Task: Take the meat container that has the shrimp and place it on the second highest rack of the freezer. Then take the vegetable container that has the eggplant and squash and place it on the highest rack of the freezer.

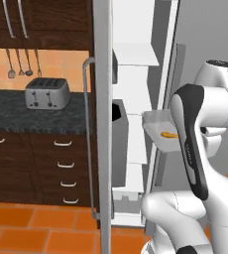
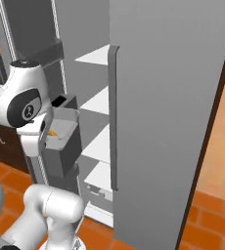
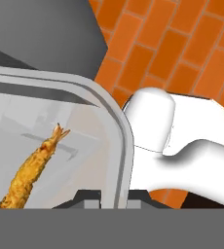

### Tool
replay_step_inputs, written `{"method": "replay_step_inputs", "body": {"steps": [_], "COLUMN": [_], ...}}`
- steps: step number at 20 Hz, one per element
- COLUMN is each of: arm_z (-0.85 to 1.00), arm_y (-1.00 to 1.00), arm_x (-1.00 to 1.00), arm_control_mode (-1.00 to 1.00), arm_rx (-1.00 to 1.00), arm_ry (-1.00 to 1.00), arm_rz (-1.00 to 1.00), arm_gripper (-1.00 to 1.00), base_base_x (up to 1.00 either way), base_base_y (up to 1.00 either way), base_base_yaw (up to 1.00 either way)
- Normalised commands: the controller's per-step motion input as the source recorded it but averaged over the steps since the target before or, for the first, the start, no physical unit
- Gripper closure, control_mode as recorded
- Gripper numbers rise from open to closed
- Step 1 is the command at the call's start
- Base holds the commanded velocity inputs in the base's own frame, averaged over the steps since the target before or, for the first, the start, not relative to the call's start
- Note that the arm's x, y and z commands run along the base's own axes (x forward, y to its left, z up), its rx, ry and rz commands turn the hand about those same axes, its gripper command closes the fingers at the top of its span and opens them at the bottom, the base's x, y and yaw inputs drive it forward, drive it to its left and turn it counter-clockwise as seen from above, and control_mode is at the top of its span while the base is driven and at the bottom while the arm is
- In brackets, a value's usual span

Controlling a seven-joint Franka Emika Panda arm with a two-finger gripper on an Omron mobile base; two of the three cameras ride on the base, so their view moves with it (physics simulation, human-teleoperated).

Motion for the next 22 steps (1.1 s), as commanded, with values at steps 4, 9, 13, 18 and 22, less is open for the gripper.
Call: {"method": "replay_step_inputs", "body": {"steps": [4,9,13,18,22], "arm_z": [0.00,0.00,0.00,0.00,0.00], "arm_y": [0.00,0.00,0.00,0.00,0.00], "arm_x": [0.00,0.00,0.00,0.00,0.00], "arm_control_mode": [1.00,1.00,1.00,1.00,1.00], "arm_rx": [0.00,0.00,0.00,0.00,0.00], "arm_ry": [0.00,0.00,0.00,0.00,0.00], "arm_rz": [0.00,0.00,0.00,0.00,0.00], "arm_gripper": [1.00,1.00,1.00,1.00,1.00], "base_base_x": [0.36,0.43,0.21,0.21,0.29], "base_base_y": [-0.04,-0.03,-0.32,-0.38,-0.36], "base_base_yaw": [0.07,0.05,0.02,-0.04,-0.13]}}
